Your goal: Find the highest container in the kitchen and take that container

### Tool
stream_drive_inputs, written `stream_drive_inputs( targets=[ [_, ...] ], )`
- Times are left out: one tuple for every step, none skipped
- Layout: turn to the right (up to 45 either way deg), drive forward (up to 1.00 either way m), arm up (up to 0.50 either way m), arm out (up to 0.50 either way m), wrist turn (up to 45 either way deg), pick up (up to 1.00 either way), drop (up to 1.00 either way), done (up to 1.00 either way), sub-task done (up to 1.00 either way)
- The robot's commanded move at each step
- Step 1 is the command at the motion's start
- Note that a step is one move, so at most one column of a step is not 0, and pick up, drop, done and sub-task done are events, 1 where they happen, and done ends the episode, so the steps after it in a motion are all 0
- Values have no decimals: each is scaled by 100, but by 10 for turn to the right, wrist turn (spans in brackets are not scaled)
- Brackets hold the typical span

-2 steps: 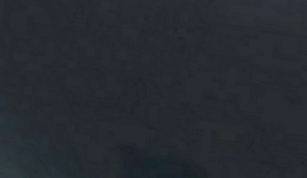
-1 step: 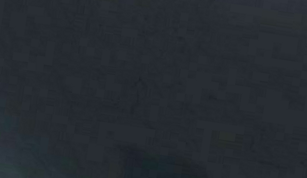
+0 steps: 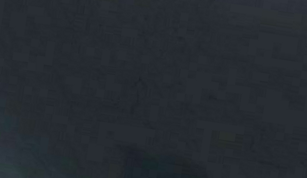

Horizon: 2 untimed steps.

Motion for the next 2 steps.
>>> stream_drive_inputs(
  targets=[
    [0, 0, 0, 0, 0, 100, 0, 0, 0],
    [0, 0, 0, 0, 0, 0, 0, 100, 0]
  ],
)
